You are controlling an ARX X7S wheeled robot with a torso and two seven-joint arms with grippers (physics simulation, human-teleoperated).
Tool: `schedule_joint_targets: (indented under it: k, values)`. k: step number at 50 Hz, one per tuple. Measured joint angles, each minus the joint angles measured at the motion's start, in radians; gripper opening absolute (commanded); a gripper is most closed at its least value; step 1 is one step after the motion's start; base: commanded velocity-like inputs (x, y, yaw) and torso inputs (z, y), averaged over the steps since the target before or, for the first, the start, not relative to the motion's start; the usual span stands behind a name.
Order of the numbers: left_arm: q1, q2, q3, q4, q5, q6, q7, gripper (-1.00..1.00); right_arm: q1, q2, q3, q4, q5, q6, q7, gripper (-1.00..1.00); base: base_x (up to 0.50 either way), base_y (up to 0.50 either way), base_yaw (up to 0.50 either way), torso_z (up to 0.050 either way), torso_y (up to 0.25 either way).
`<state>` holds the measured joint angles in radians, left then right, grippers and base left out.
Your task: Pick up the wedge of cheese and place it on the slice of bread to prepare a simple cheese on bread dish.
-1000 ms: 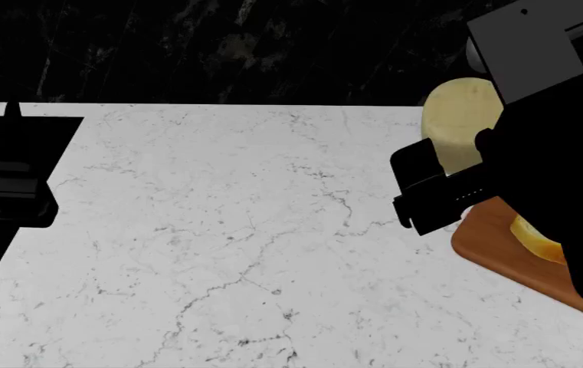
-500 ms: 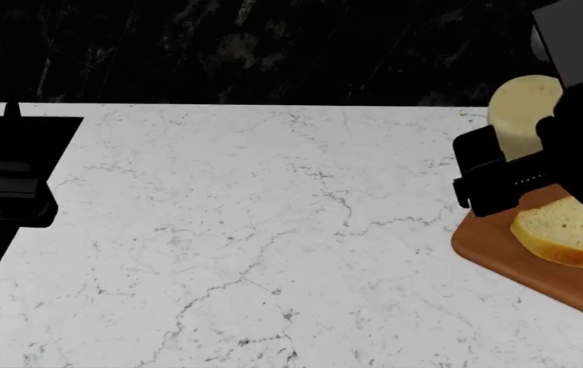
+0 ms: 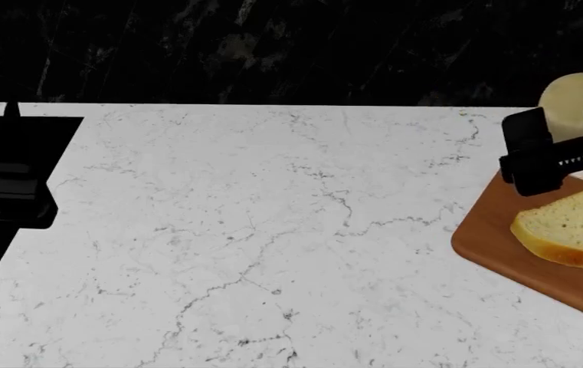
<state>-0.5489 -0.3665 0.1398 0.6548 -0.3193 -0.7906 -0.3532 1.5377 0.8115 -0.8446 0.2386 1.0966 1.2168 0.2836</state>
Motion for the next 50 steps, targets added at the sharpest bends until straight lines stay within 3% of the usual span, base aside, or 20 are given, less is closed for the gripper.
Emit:
schedule_joint_targets:
  k: [29,50]
  values:
    - [-0.003,-0.005,0.004,0.0,-0.007,0.002,-0.008,1.0,-0.013,-0.029,-0.049,0.258,-0.127,-0.096,-0.021,-1.0,0.0,0.0,0.0,0.0,0.0]
    - [0.0,-0.01,0.007,-0.004,-0.009,0.011,-0.012,1.0,-0.005,-0.223,-0.149,0.716,-0.285,-0.336,-0.23,-1.0,0.0,0.0,0.0,0.0,0.0]
